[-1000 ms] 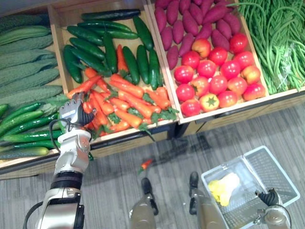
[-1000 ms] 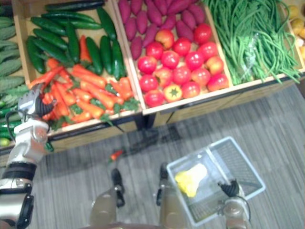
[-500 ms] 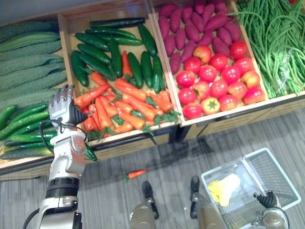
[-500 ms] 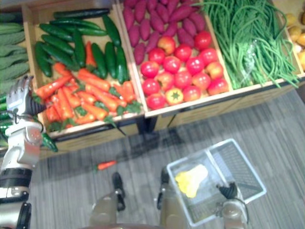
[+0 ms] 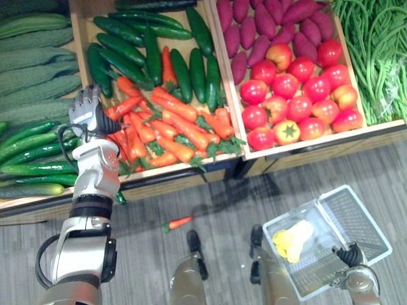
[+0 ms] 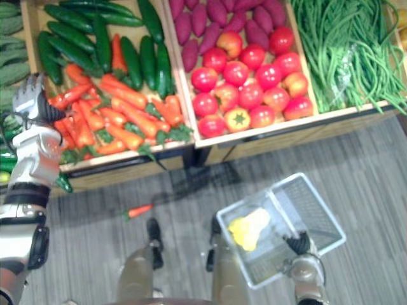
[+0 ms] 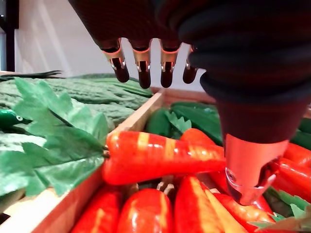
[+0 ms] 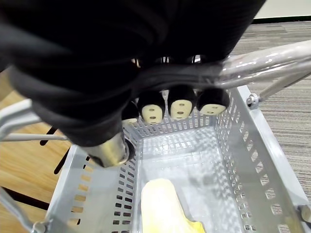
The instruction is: Pick vegetable in the basket
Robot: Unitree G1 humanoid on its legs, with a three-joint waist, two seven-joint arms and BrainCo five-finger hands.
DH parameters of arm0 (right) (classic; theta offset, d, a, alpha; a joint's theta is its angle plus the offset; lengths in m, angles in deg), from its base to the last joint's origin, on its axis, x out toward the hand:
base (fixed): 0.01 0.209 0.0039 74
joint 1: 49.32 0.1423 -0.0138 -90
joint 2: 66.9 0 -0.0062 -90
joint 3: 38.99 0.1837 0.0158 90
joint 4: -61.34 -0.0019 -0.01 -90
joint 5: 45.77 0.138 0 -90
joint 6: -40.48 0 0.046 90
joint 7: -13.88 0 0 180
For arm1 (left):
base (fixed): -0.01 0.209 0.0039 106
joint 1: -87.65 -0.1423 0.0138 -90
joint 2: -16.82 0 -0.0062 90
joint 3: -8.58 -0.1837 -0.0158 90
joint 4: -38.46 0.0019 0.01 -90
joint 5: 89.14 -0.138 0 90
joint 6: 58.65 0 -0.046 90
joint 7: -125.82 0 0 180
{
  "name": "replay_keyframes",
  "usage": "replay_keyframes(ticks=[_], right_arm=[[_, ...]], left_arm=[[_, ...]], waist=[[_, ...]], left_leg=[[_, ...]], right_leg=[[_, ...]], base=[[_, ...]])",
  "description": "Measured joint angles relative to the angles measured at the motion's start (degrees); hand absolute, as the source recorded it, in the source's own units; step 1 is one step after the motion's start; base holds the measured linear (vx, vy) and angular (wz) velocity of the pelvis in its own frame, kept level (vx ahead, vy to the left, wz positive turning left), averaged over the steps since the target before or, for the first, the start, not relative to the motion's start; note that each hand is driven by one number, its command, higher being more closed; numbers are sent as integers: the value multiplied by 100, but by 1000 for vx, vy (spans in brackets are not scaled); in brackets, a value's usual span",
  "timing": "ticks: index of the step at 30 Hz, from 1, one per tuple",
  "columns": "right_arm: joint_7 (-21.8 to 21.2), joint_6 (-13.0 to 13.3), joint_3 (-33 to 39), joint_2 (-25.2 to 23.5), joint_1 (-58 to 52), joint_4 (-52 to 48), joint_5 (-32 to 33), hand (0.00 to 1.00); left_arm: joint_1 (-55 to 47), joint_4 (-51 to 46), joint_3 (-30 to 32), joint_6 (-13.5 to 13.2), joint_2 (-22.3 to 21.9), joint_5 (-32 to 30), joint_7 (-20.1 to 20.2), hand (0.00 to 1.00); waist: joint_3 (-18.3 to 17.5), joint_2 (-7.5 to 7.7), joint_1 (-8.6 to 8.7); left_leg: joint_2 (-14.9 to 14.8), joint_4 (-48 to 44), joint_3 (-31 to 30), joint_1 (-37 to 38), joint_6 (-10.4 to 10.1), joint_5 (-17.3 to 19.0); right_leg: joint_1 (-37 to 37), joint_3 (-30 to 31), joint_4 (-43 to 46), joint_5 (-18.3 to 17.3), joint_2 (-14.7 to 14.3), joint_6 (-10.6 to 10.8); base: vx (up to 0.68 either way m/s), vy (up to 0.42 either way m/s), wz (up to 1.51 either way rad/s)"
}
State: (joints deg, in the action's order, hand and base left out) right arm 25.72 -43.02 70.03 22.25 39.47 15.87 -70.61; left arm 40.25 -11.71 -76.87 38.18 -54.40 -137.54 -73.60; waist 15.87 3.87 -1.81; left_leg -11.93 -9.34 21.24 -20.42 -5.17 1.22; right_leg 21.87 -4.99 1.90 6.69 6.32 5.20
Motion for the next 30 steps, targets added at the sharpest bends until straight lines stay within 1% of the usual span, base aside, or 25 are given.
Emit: replay_keyframes(ticks=[6,11,17,18,21,27,30], right_arm=[[2,-11,-166,-5,-17,-94,5,100],[4,-10,-167,-5,-17,-126,5,100],[5,0,-167,0,-12,-329,3,100],[4,5,-167,11,-12,-336,3,100],[4,1,-168,18,-9,-353,3,100],[4,0,-193,28,-13,-353,1,100],[1,5,-222,38,-13,-353,0,100]], left_arm=[[335,178,-280,-36,-1,1,21,0],[435,329,-426,-50,-2,1,91,0],[461,561,-402,-53,-2,9,192,0],[461,563,-357,-65,-2,53,179,0],[459,568,-148,-135,-1,94,181,0],[408,587,-135,-182,-1,102,168,0],[294,582,-27,-268,-2,98,158,0]], waist=[[48,41,40],[92,60,55],[292,88,35],[301,103,12],[307,106,18],[309,108,19],[309,108,30]], left_leg=[[-116,-105,18,-118,-14,40],[-141,-167,39,-122,-29,62],[-196,-297,101,-158,-31,184],[-212,-299,154,-168,-29,192],[-239,-379,154,-237,-29,194],[-265,-384,146,-243,-27,205],[-275,-389,142,-237,-1,255]], right_leg=[[93,34,-2,17,-84,-1],[92,71,-1,19,-101,1],[117,155,-2,40,-128,32],[161,196,-4,67,-137,34],[198,212,-22,81,-150,45],[196,213,-15,83,-167,48],[191,218,-10,84,-174,50]], base=[[-3,-33,-7],[4,-6,-2],[-14,-19,-8],[-16,-23,-15],[-1,-6,-3],[3,-10,0],[-6,-10,0]])
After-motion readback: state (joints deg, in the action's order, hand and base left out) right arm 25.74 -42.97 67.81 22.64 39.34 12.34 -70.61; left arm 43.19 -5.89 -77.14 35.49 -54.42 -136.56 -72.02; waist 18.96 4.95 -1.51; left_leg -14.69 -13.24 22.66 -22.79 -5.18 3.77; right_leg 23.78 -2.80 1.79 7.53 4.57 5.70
